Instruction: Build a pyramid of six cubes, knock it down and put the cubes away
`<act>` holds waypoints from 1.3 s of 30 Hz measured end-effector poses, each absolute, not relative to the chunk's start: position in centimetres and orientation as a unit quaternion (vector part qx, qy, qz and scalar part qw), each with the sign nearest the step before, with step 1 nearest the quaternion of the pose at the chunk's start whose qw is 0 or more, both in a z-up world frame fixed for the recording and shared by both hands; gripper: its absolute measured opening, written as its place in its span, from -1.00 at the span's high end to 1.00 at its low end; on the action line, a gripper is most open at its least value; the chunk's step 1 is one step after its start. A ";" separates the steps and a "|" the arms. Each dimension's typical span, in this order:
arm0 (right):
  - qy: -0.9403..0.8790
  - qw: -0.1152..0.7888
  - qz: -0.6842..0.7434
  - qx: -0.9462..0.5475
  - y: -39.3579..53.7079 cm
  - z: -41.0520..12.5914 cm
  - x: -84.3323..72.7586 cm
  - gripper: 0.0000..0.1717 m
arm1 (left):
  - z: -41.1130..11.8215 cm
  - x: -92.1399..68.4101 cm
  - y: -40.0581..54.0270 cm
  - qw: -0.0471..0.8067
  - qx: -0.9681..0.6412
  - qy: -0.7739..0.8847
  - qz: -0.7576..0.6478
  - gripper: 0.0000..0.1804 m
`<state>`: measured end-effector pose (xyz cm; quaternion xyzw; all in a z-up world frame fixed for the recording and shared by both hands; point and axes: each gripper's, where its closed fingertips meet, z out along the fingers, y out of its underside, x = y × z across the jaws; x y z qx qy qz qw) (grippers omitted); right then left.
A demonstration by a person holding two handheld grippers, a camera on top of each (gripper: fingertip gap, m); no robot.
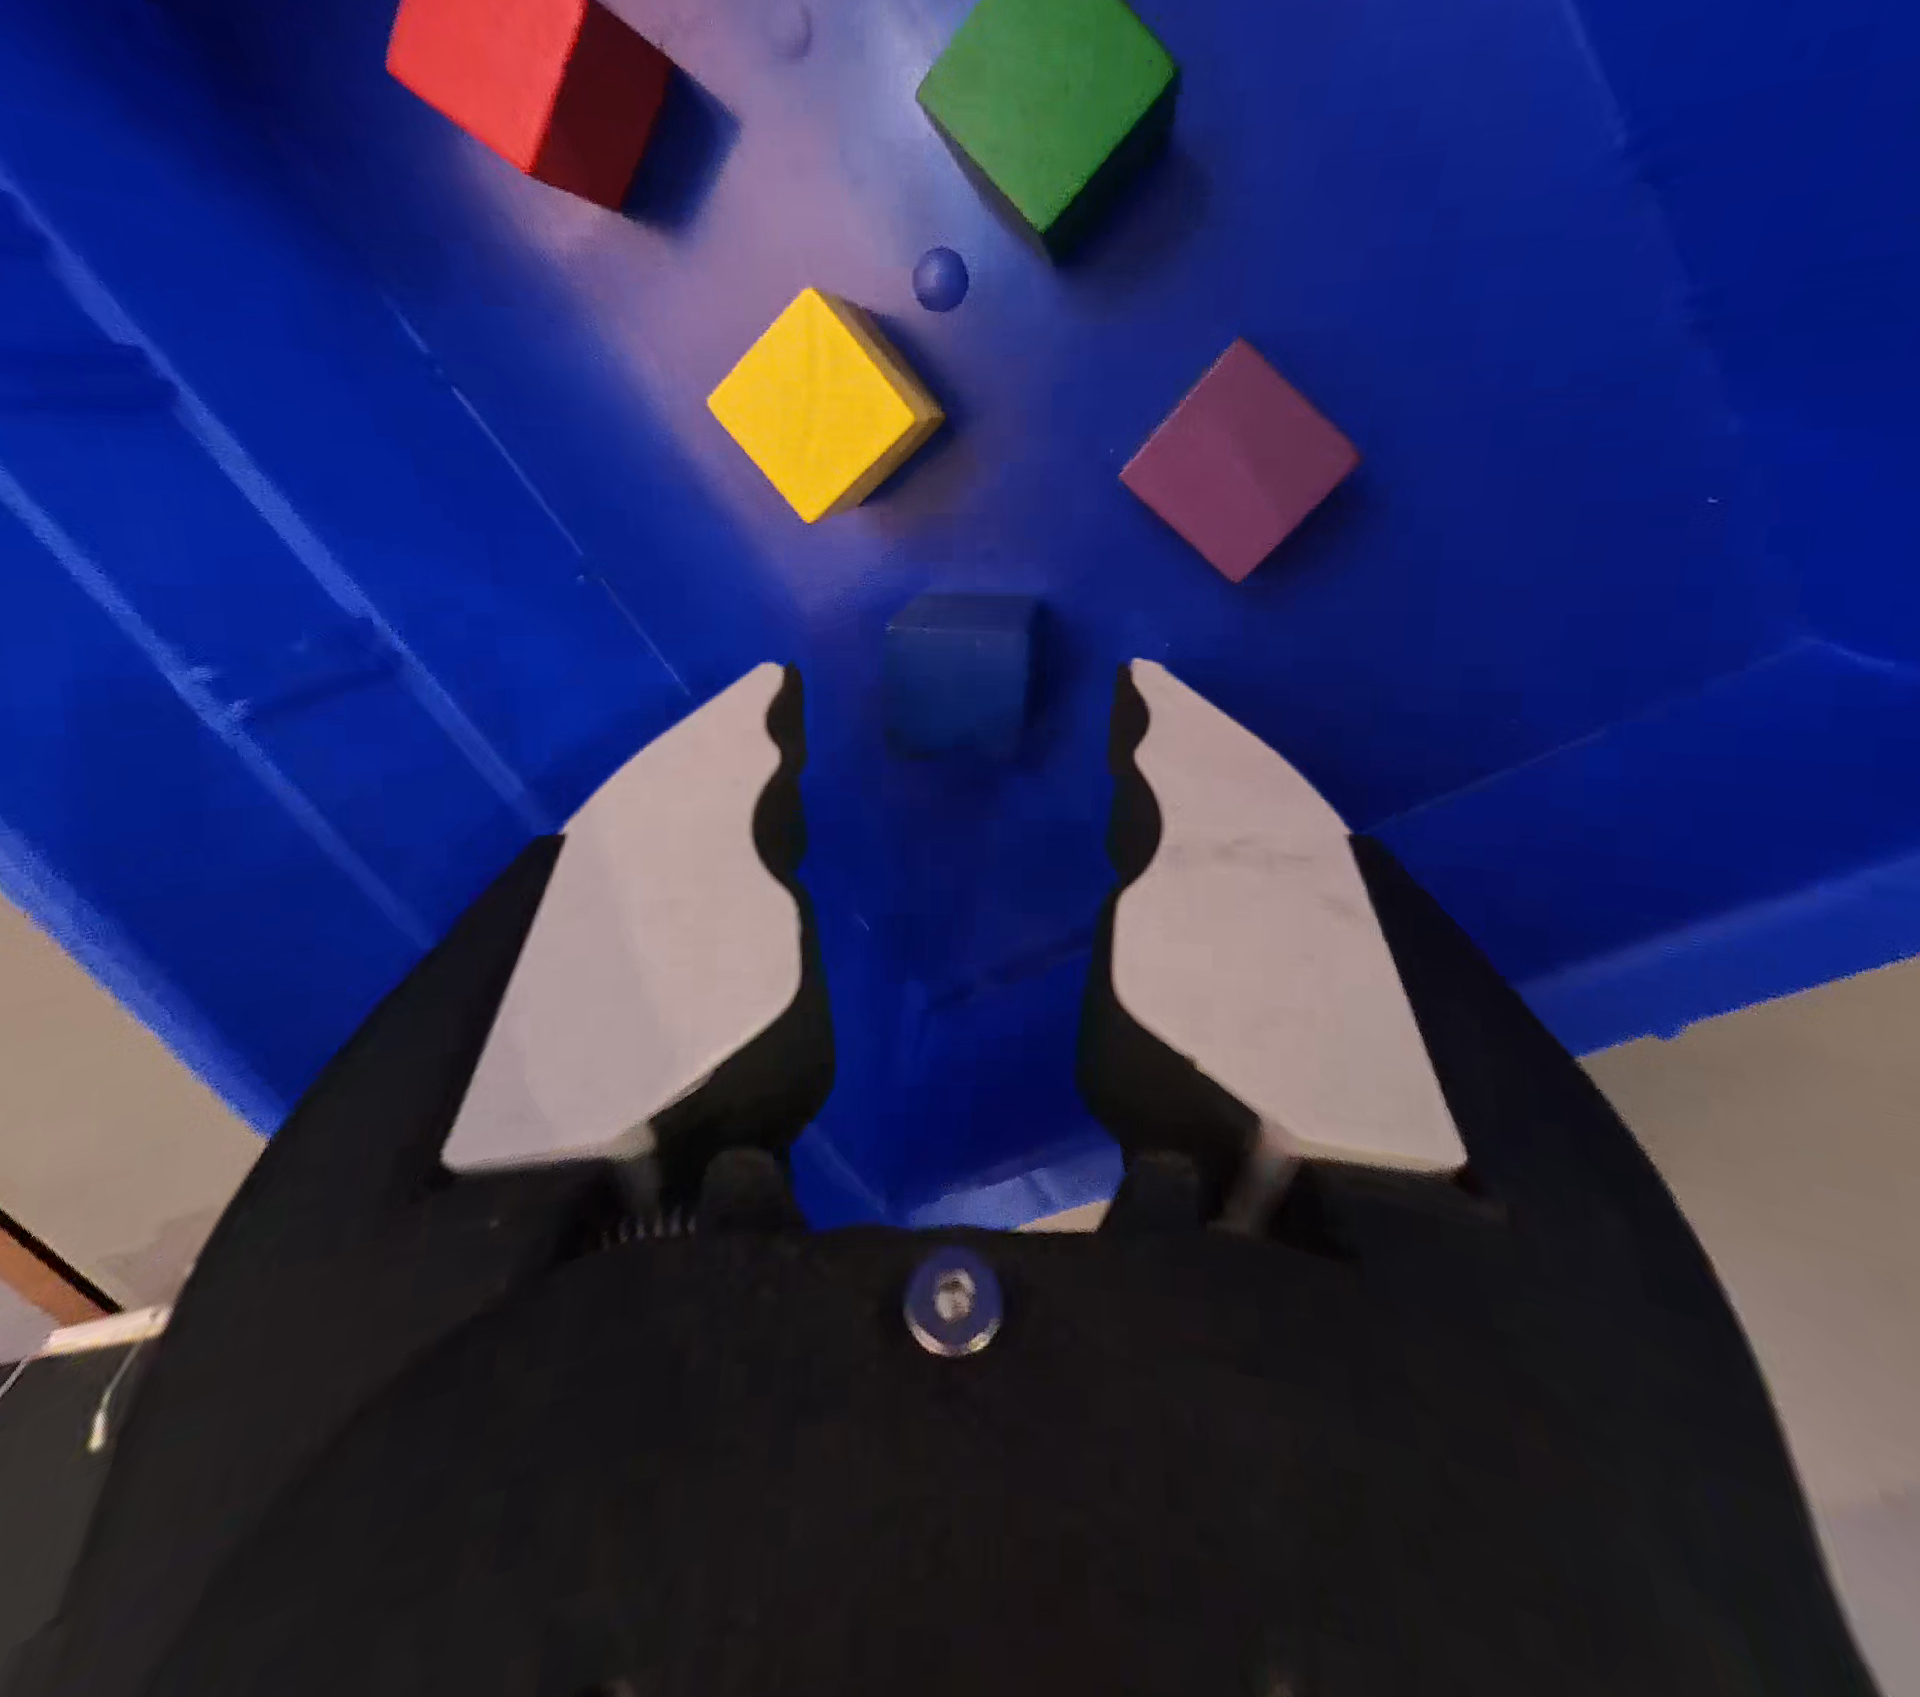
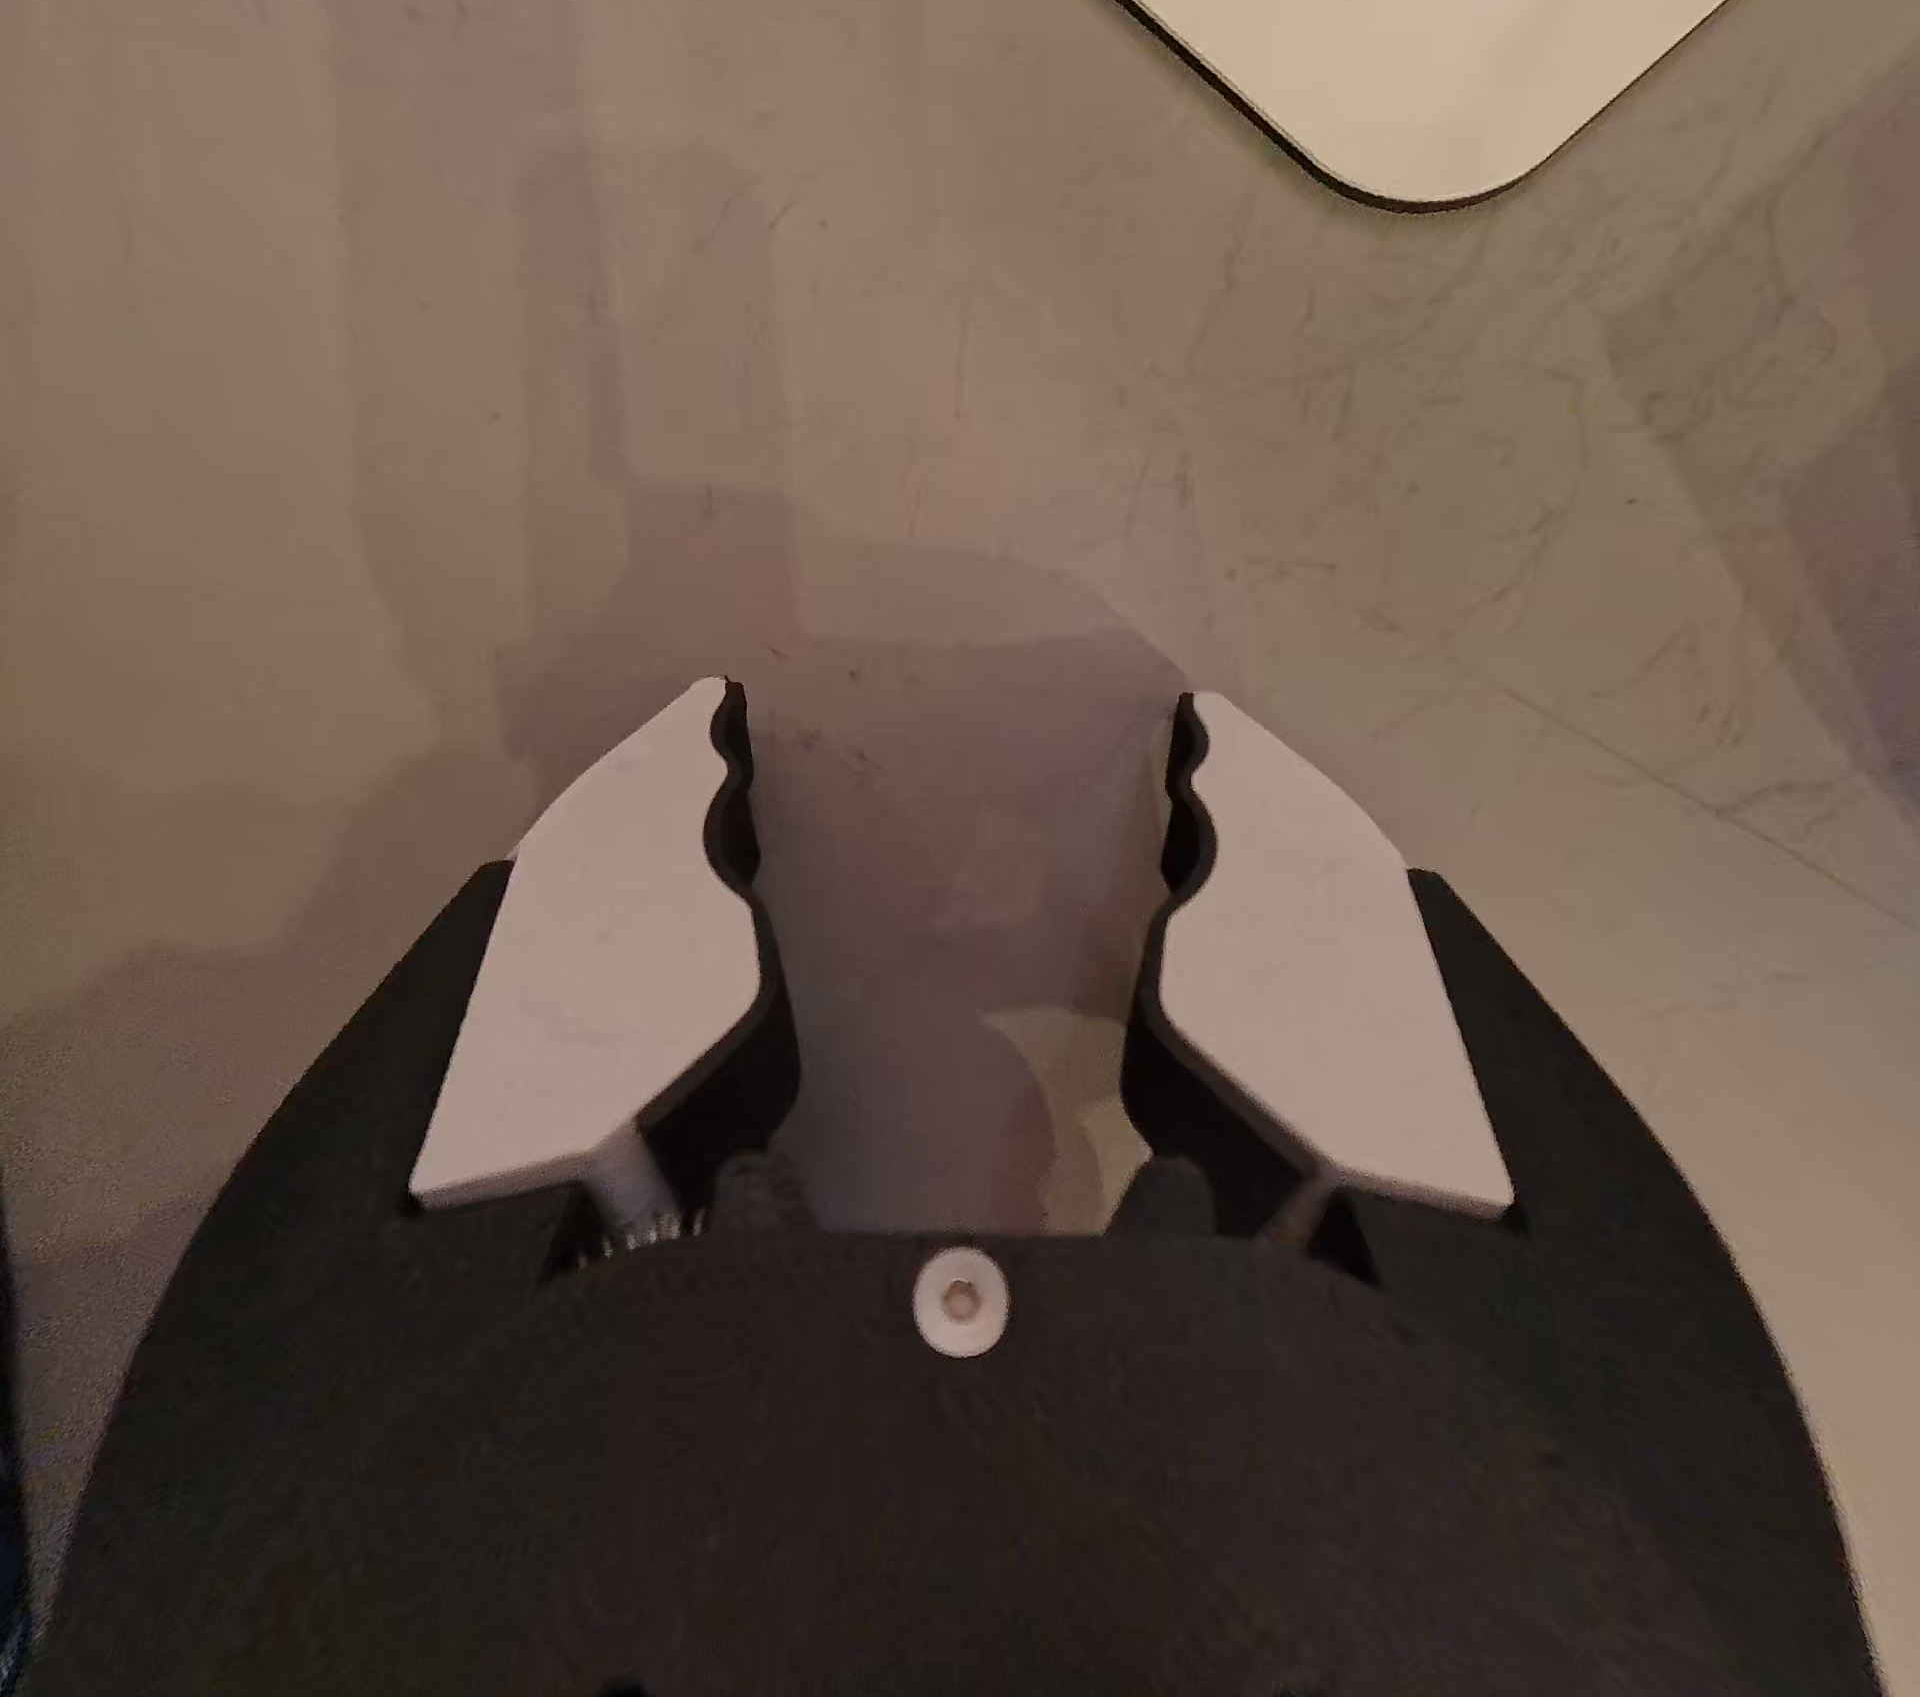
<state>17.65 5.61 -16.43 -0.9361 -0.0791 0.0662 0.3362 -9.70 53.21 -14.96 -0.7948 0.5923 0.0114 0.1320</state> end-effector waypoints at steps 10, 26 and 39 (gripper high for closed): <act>-0.077 0.343 0.066 -0.934 5.6 -16.4 17.6 0.10 | -15.2 -10.0 52.4 0.076 -0.804 0.589 0.008 0.67; -0.075 0.370 0.065 -0.924 6.5 -16.2 17.1 0.11 | -9.3 -1.2 26.2 0.103 -0.575 0.806 -0.090 0.68; -0.073 0.381 0.064 -0.919 6.9 -16.1 17.1 0.14 | -14.9 1.2 18.9 0.043 -0.492 0.866 -0.082 0.68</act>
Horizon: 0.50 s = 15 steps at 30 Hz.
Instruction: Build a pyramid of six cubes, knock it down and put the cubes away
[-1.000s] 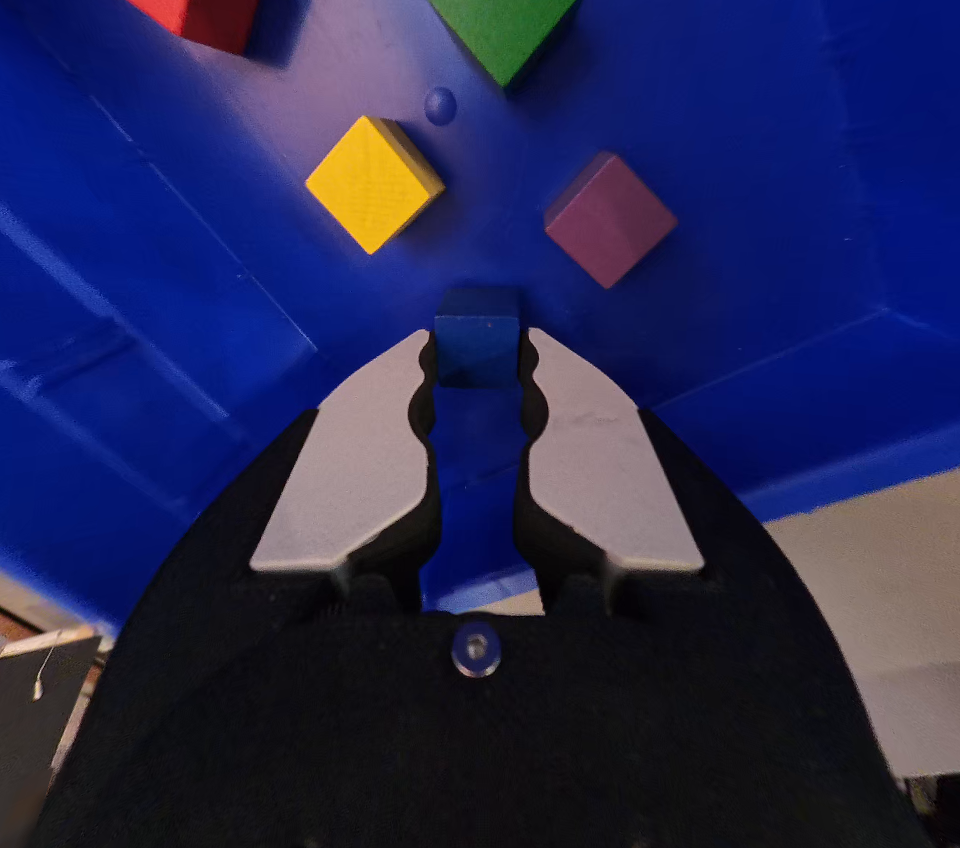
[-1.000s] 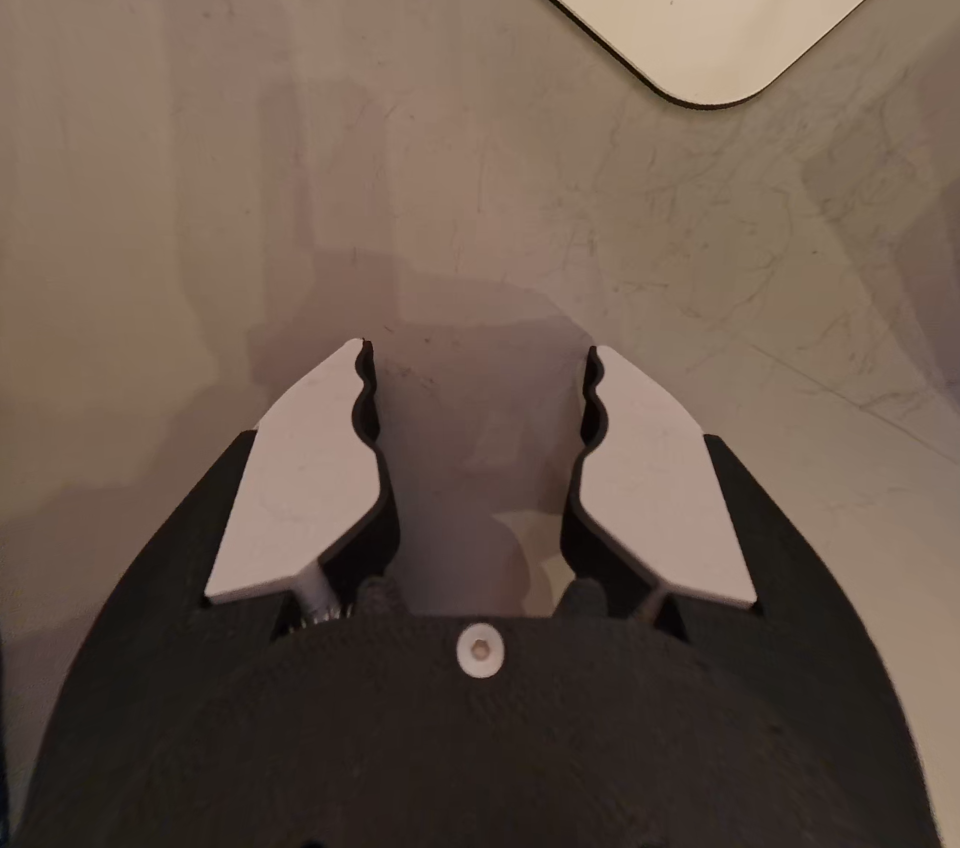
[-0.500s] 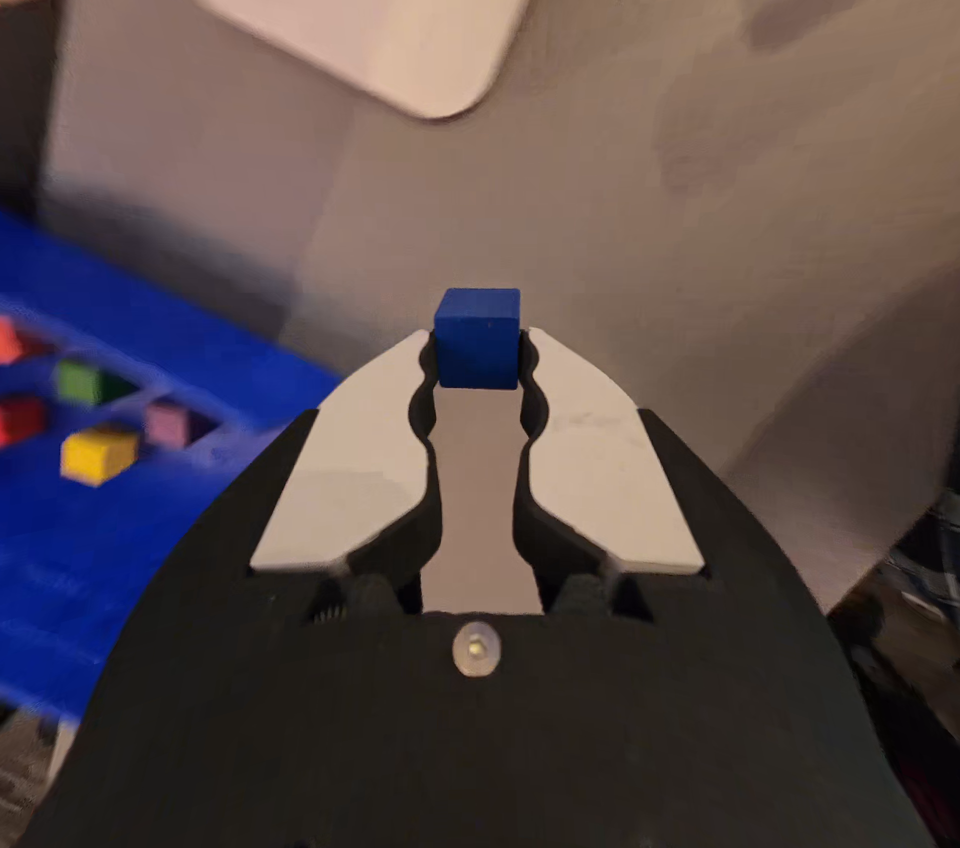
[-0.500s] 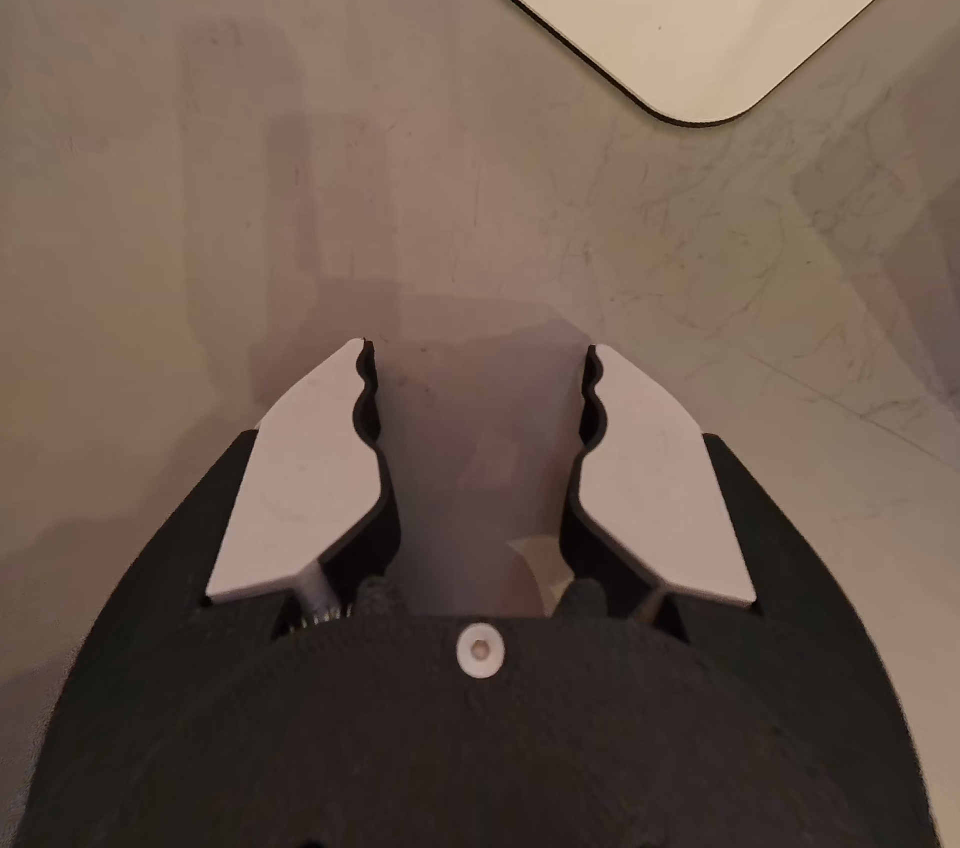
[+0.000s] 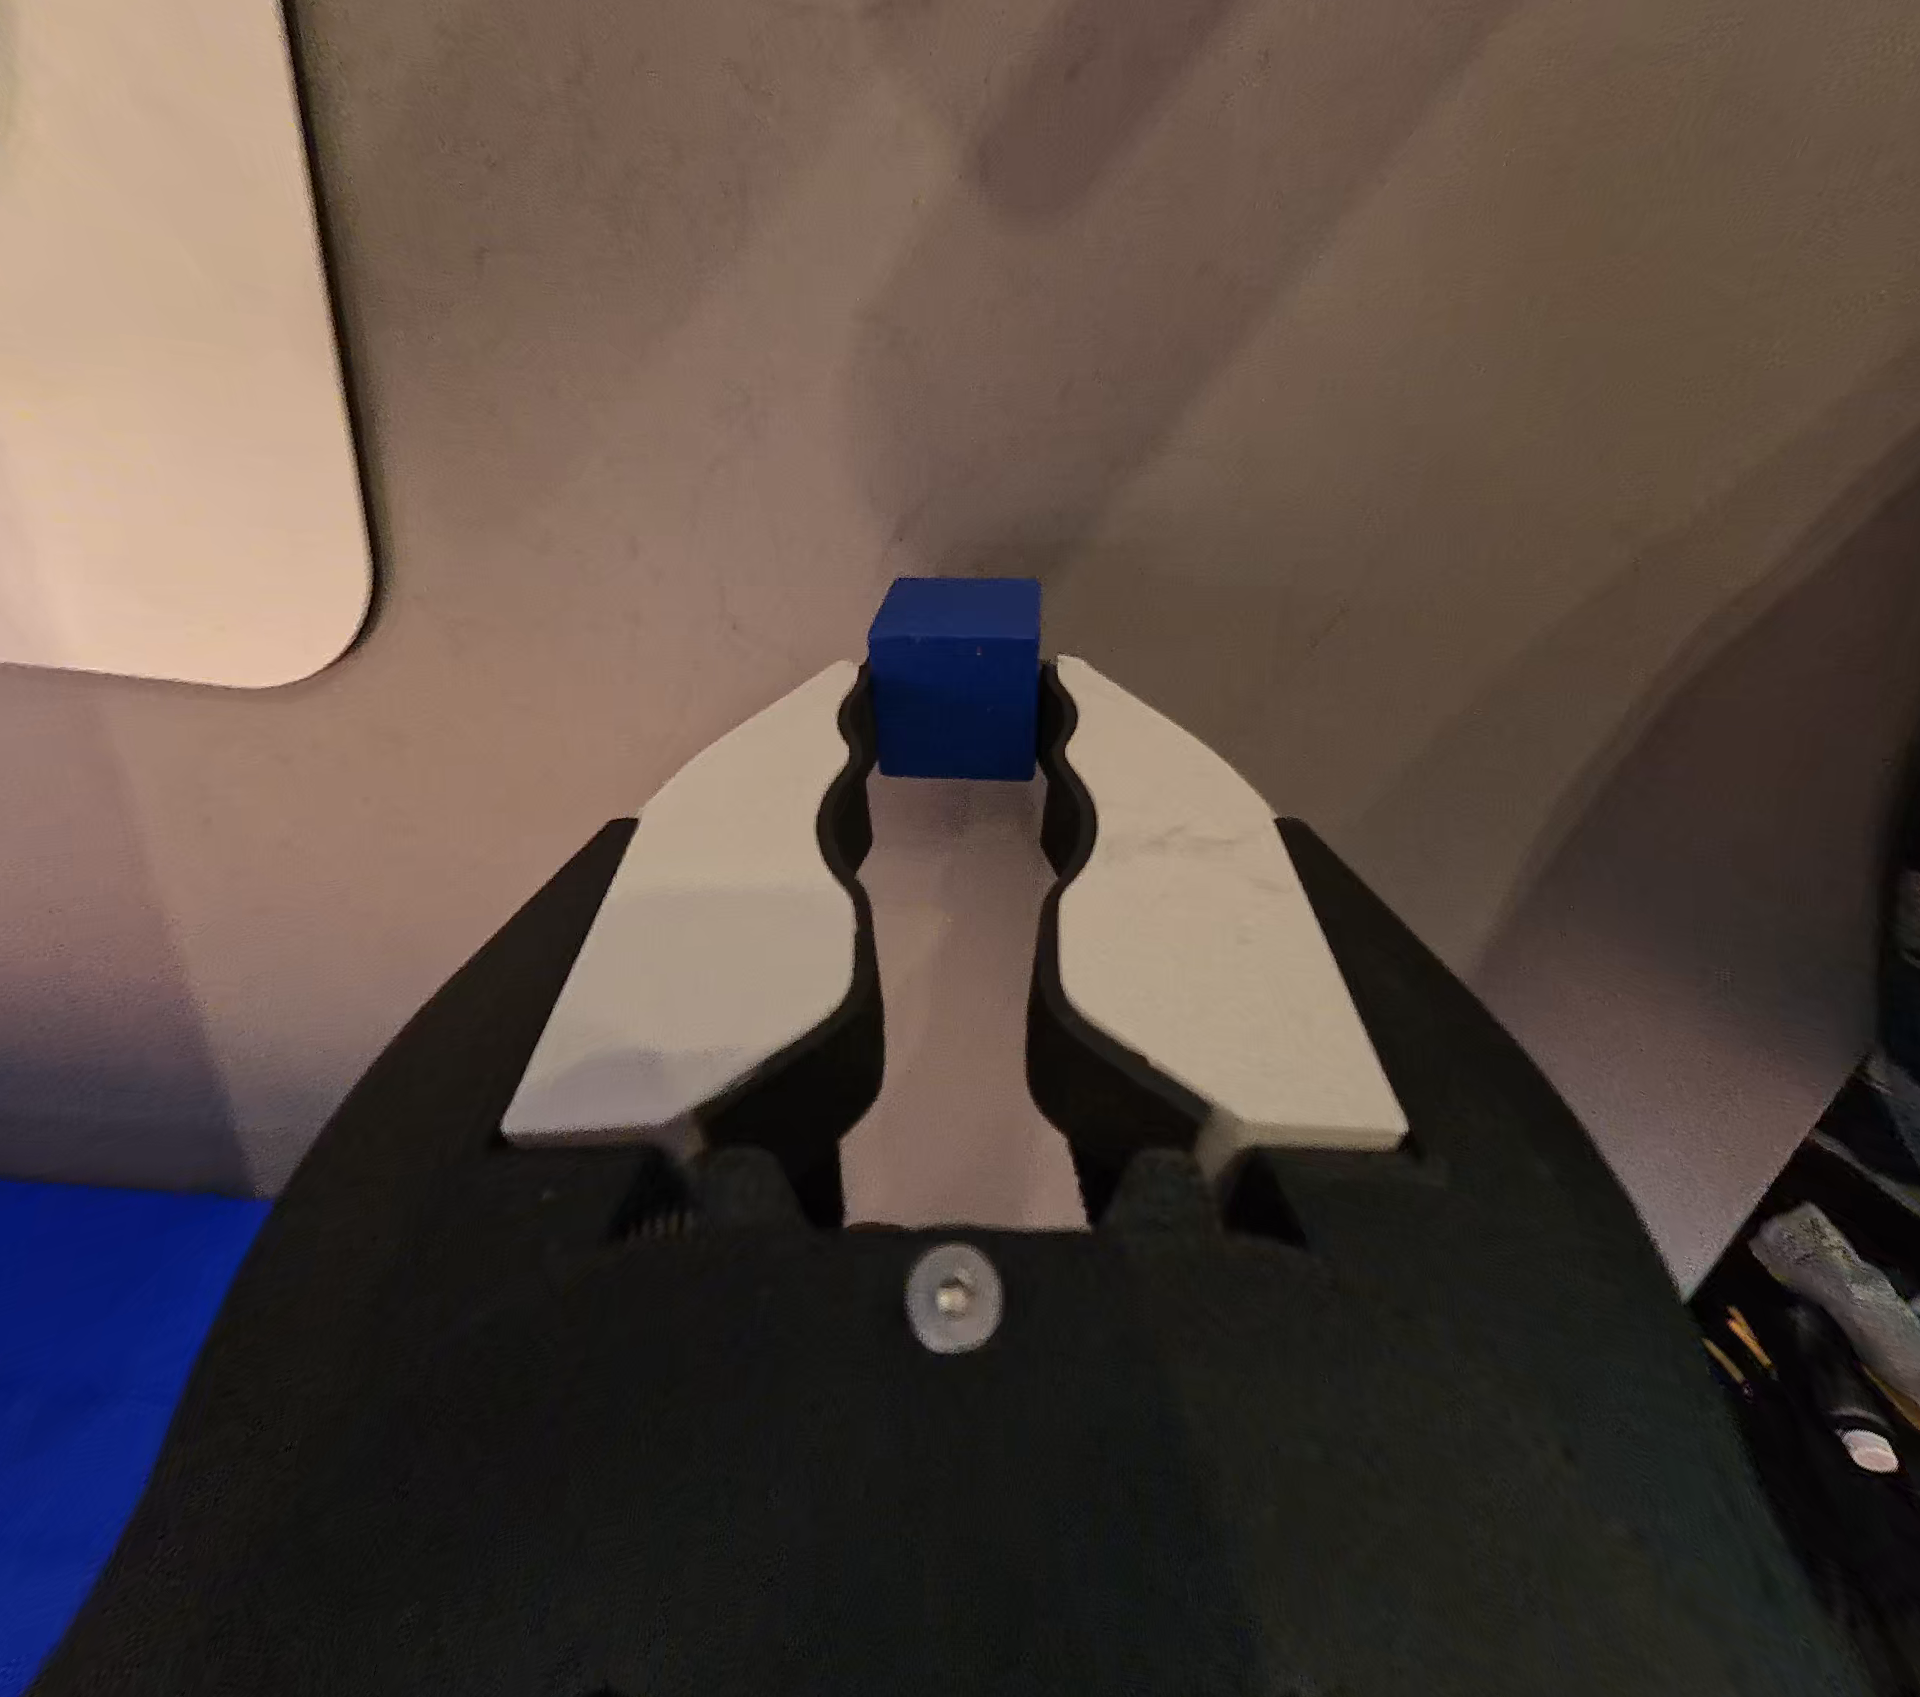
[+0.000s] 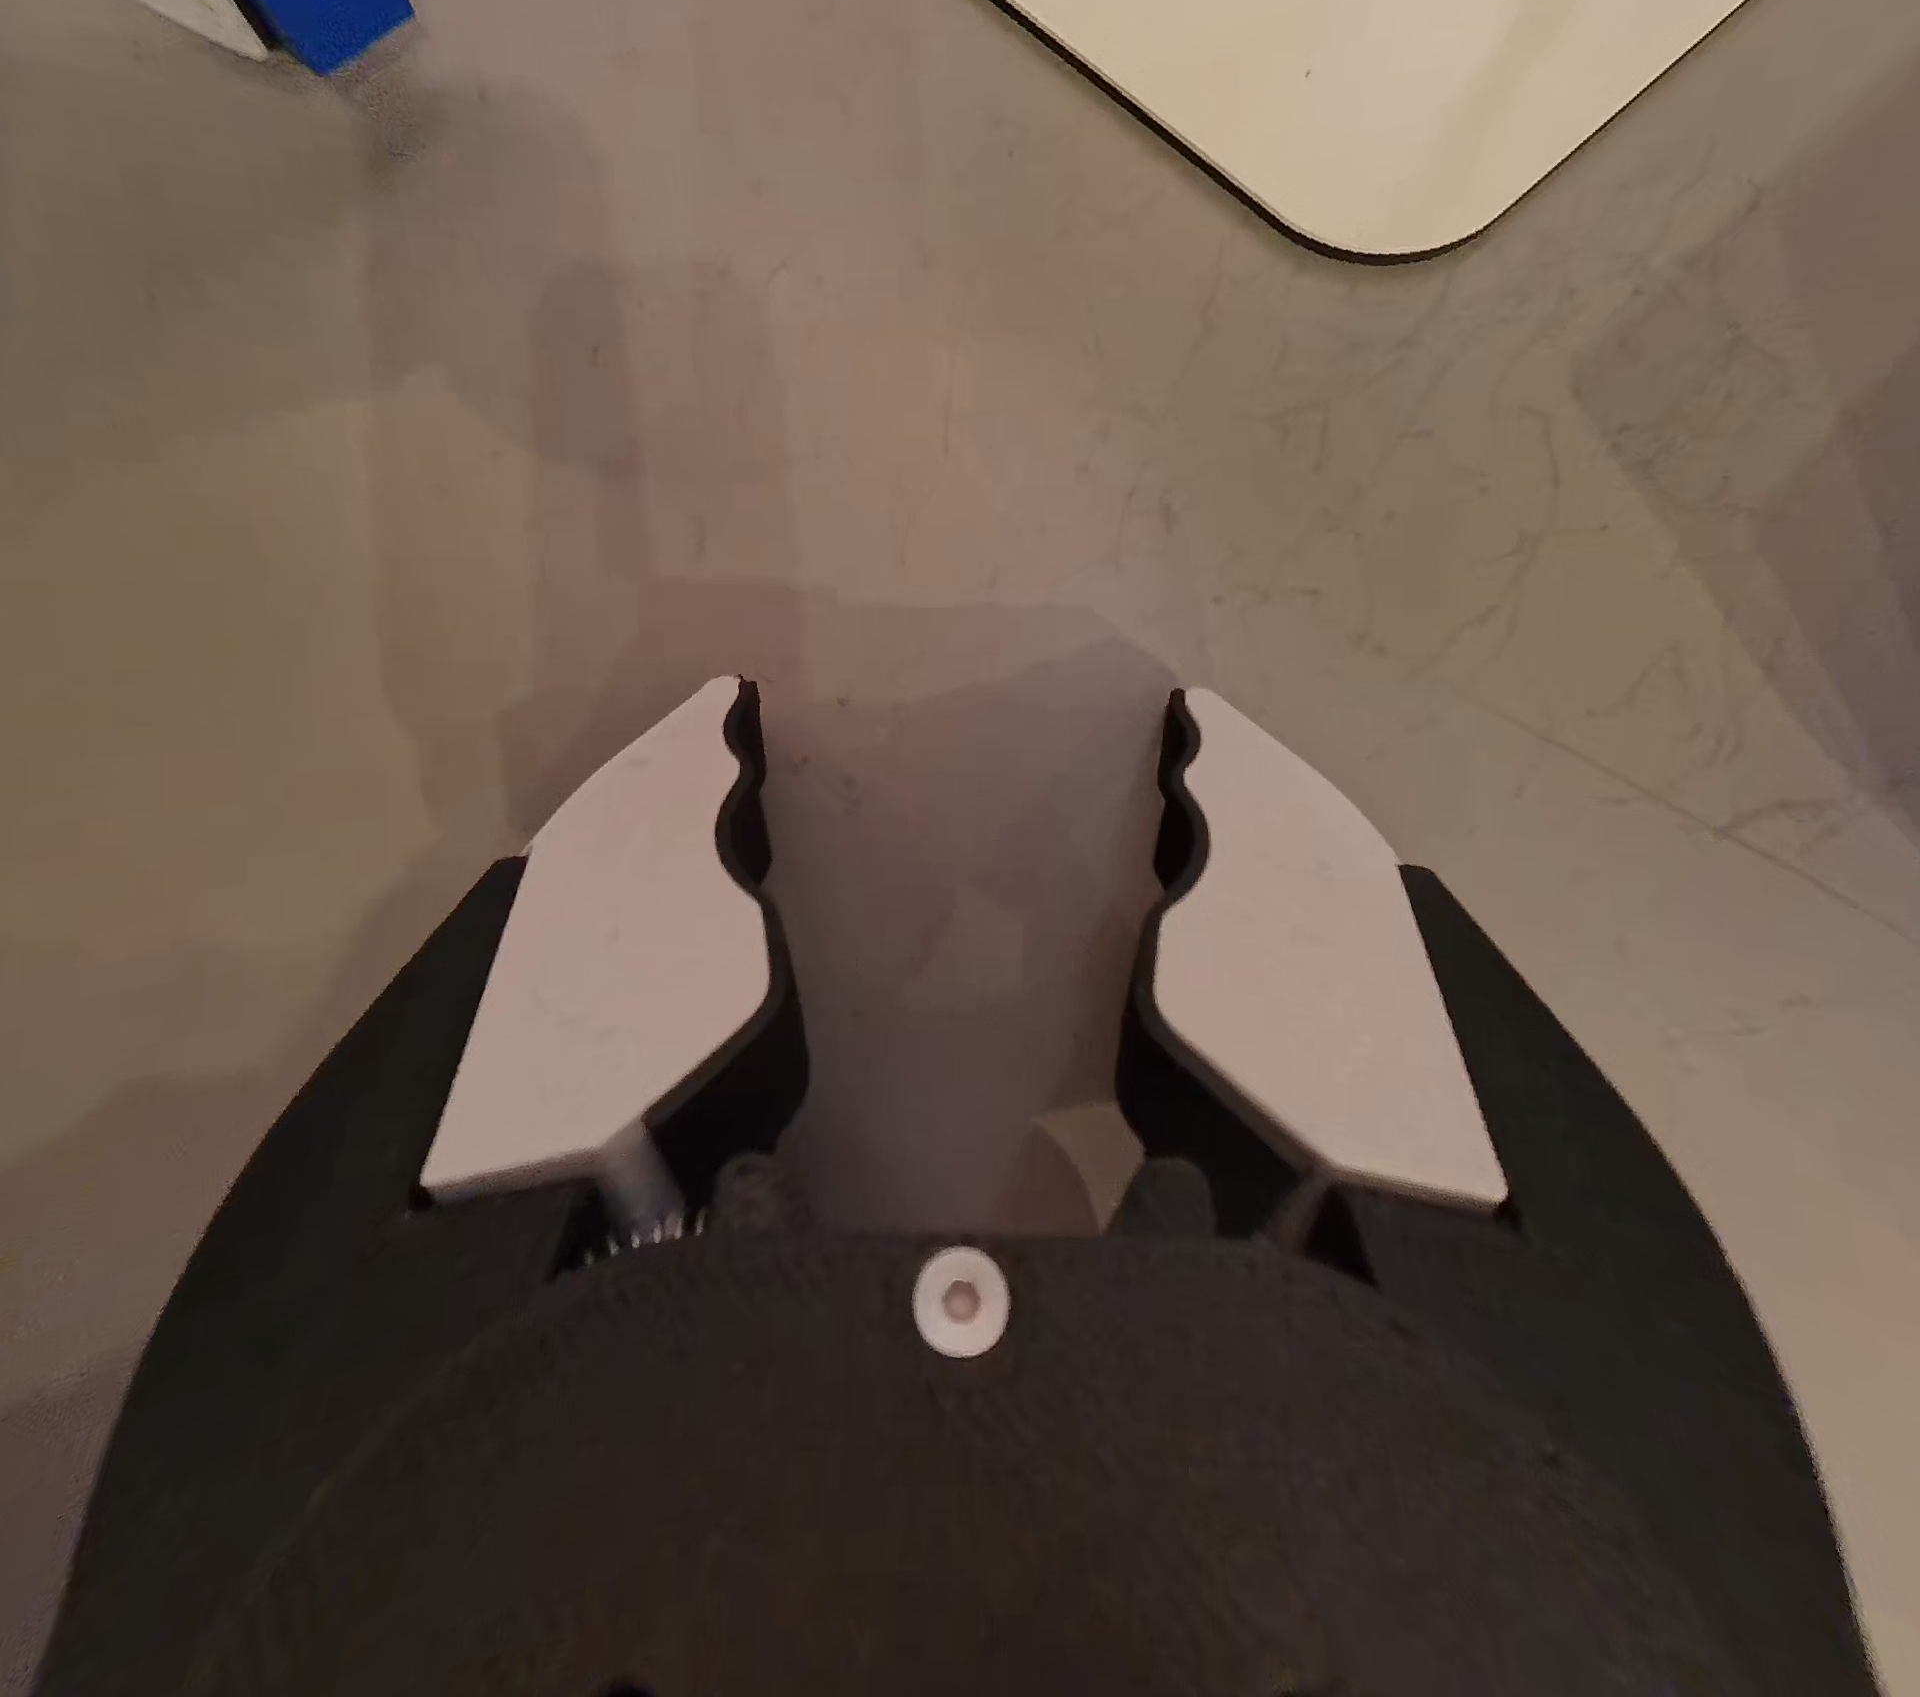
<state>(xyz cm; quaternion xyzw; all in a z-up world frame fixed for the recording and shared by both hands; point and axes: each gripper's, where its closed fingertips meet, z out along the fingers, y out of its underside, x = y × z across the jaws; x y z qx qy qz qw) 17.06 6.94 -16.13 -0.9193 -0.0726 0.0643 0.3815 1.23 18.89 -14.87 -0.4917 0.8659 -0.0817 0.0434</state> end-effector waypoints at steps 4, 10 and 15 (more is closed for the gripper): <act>-0.070 0.383 0.068 -0.918 7.0 -16.1 17.2 0.16 | -16.4 1.0 18.4 0.030 -0.482 0.873 -0.072 0.68; -0.066 0.385 0.072 -0.918 7.1 -16.1 17.0 0.18 | -16.0 1.2 18.2 0.042 -0.496 0.862 -0.097 0.36; -0.064 0.385 0.072 -0.918 6.9 -16.1 17.1 0.19 | -10.3 0.3 23.5 0.115 -0.547 0.819 -0.129 0.28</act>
